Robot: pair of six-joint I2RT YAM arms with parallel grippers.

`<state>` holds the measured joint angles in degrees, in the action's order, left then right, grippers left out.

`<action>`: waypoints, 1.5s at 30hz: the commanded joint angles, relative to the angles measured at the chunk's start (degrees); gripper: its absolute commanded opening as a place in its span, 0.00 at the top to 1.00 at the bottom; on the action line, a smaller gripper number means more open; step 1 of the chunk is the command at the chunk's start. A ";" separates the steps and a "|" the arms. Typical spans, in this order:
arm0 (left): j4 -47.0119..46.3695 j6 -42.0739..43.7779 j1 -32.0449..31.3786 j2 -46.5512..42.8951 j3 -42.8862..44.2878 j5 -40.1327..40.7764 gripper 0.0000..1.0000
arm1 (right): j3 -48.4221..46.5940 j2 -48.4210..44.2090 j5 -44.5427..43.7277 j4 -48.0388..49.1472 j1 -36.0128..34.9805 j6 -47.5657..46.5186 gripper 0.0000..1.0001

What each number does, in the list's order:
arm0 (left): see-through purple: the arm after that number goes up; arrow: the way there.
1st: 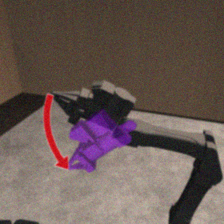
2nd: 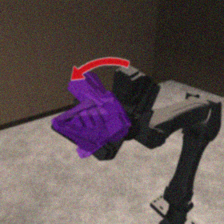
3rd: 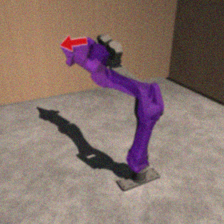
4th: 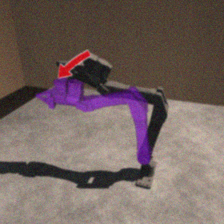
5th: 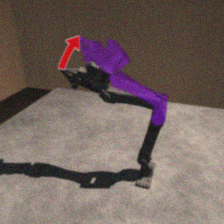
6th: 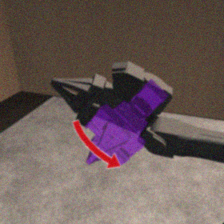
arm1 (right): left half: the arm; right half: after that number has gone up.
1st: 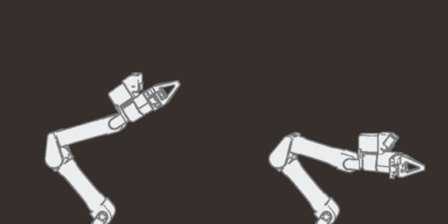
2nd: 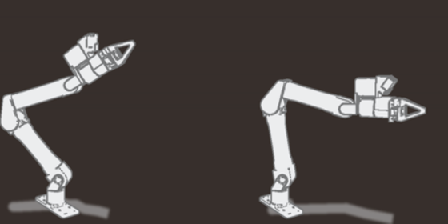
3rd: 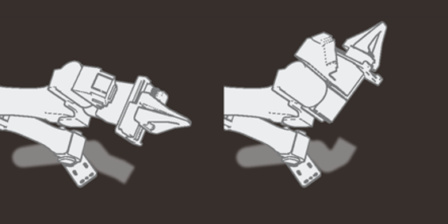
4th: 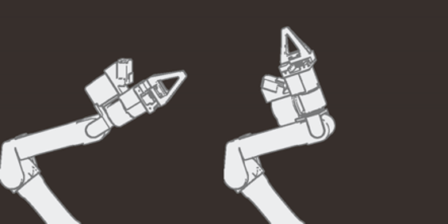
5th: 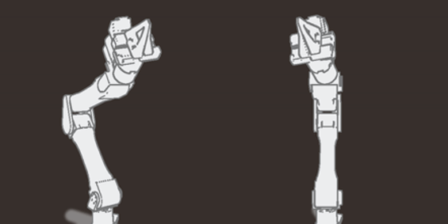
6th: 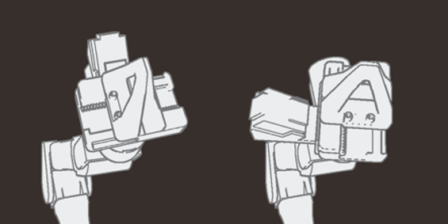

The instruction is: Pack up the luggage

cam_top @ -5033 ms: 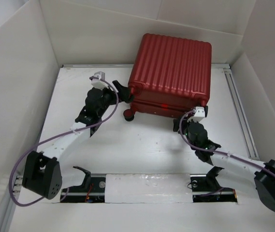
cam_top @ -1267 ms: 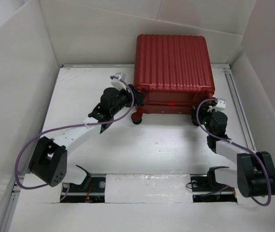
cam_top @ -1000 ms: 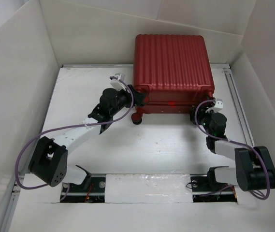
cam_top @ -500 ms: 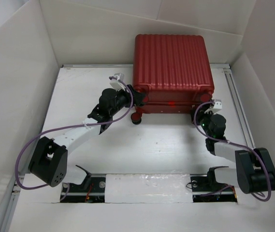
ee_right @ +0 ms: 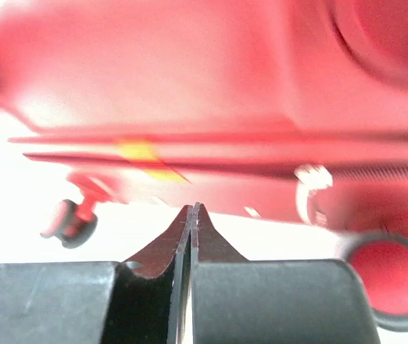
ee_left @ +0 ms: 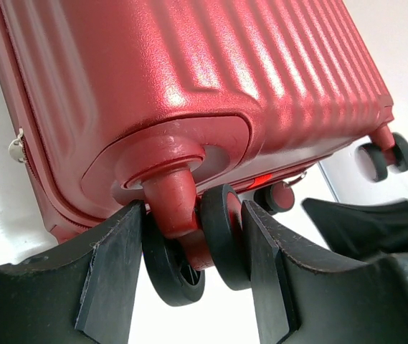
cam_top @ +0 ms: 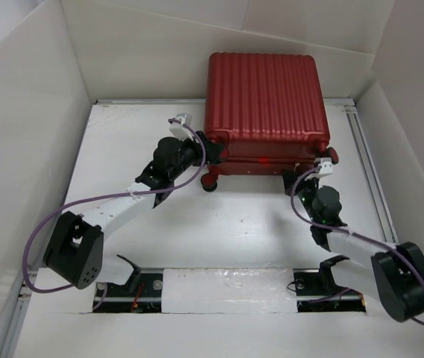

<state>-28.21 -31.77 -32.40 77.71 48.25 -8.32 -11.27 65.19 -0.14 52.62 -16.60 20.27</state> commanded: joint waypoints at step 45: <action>-0.62 3.38 -2.05 -6.17 -0.96 -5.92 1.00 | -15.54 9.08 -23.94 -8.07 -3.00 -7.09 1.00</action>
<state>-27.16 -31.05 -32.84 76.55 47.97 -7.70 -25.02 74.08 -25.67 34.85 -20.47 12.91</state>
